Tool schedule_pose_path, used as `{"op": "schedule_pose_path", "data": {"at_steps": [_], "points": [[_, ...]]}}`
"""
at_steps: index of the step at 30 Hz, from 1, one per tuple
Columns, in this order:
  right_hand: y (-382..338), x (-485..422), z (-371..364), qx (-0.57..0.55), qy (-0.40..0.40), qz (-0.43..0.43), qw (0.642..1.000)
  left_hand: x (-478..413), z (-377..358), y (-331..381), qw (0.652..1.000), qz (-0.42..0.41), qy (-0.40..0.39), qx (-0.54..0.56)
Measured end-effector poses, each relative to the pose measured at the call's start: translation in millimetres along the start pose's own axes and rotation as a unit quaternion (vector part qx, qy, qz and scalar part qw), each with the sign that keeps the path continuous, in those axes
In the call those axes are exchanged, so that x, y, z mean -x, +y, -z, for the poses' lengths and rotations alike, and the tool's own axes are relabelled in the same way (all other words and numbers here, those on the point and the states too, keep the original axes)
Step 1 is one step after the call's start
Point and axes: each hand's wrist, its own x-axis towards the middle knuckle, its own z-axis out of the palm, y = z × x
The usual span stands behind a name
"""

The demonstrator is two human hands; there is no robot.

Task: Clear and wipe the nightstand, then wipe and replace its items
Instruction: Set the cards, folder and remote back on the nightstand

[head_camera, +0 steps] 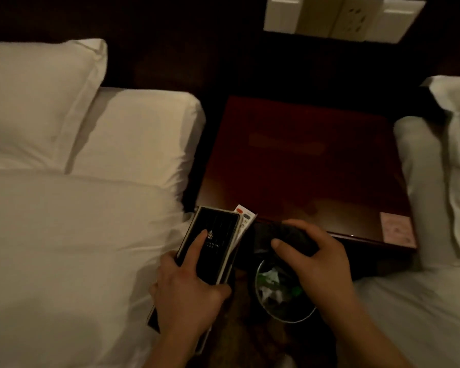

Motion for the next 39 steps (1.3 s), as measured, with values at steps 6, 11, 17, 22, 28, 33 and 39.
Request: {"op": "schedule_pose_path", "data": {"at_steps": [6, 11, 17, 22, 28, 33, 39], "points": [[12.0, -34.0, 87.5, 0.022, 0.041, -0.018, 0.999, -11.7, -33.2, 88.6, 0.999, -0.012, -0.049, 0.019], [44.2, -59.8, 155.5, 0.056, 0.109, -0.039, 0.992, -46.9, -71.8, 149.6, 0.987, -0.041, -0.113, 0.103], [92.1, -90.1, 199.9, 0.135, 0.202, -0.054, 0.968, -114.2, -100.8, 196.8, 0.921, 0.009, -0.246, 0.302], [122.9, -114.0, 221.9, 0.194, 0.28, -0.118, 0.933, -155.6, -121.9, 214.4, 0.899, 0.031, -0.296, 0.321], [140.7, -129.8, 217.4, 0.287, 0.242, -0.107, 0.921, -185.6, -128.8, 214.1, 0.883, 0.077, -0.274, 0.374], [144.4, -127.7, 209.2, 0.352, 0.232, -0.079, 0.903, -182.5, -126.6, 212.5, 0.957, -0.031, -0.168, 0.234], [148.2, -121.2, 207.9, 0.419, 0.237, -0.027, 0.876, -158.1, -121.4, 210.0, 0.986, -0.123, -0.089, 0.064]]}}
